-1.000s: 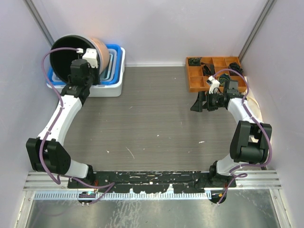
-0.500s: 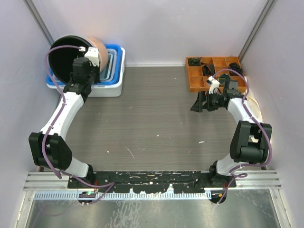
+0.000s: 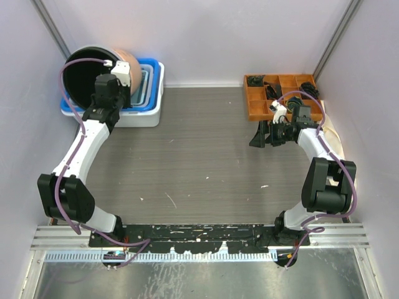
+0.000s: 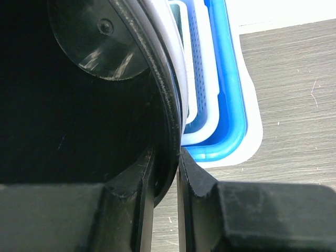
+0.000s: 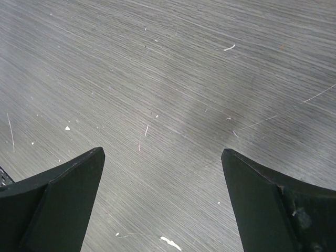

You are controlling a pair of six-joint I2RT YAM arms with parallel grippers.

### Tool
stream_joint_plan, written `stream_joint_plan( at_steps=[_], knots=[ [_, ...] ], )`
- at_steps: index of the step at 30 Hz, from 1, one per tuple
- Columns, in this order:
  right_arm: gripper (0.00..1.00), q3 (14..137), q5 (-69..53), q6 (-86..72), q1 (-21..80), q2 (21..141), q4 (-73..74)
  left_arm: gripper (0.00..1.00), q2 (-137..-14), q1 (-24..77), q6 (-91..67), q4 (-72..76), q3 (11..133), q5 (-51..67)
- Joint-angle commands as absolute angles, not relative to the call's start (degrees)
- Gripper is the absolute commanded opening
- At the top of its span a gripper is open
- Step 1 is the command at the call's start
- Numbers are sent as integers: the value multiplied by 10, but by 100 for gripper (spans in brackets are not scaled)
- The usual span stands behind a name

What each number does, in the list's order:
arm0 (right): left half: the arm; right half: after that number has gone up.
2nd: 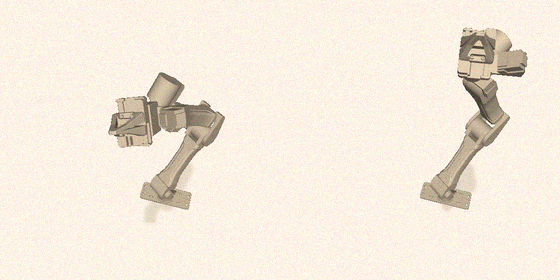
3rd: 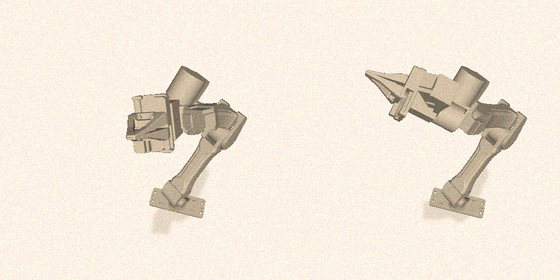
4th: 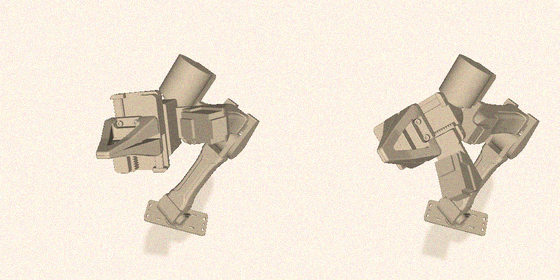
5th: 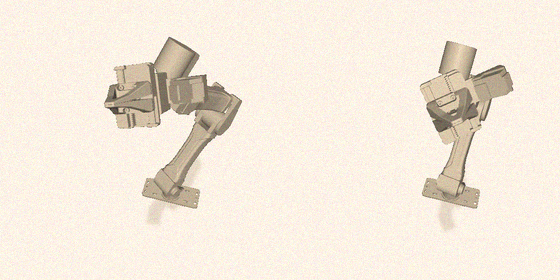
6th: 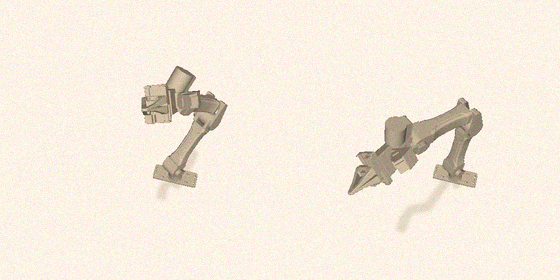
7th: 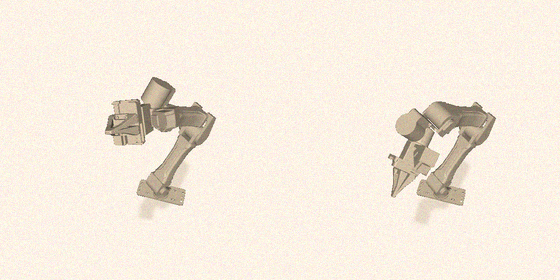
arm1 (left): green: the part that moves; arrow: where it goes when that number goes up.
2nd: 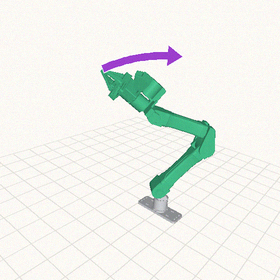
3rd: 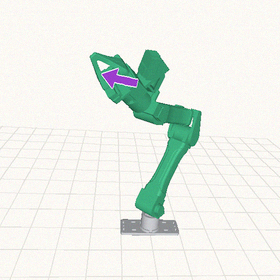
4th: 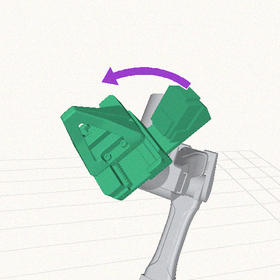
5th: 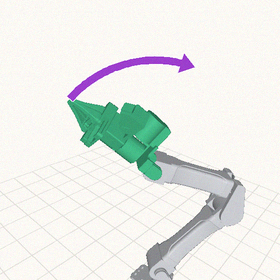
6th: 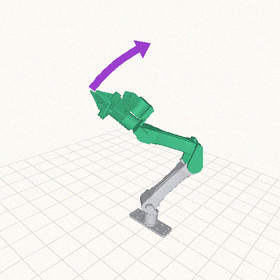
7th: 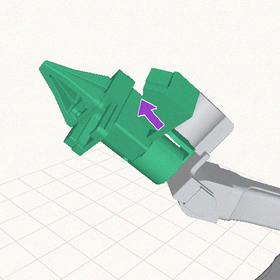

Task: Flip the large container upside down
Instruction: Pick up the container from the container.

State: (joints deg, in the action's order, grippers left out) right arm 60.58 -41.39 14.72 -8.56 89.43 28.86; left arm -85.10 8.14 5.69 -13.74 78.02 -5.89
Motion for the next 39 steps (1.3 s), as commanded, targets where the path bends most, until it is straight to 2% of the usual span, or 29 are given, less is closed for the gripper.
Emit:
stream_joint_plan(
  at_steps=[1, 7, 19, 23, 30, 39],
  knots=[
    [100, 631, -412, 156, -83, 892, 286, 0, -824, 91, 63, -165, 840, -47],
    [100, 631, -411, 156, -83, 895, 286, 0, -753, 98, 107, -206, 859, -64],
    [100, 633, -407, 159, -76, 899, 290, 0, -710, 98, 150, -303, 908, -61],
    [100, 633, -406, 158, -76, 898, 290, 0, -713, 98, 157, -373, 964, -6],
    [100, 633, -403, 157, -76, 898, 287, 0, -712, 99, 221, -462, 1080, 4],
    [100, 632, -399, 153, -76, 898, 281, 0, -748, 99, 249, -594, 1260, 105]
  ],
)
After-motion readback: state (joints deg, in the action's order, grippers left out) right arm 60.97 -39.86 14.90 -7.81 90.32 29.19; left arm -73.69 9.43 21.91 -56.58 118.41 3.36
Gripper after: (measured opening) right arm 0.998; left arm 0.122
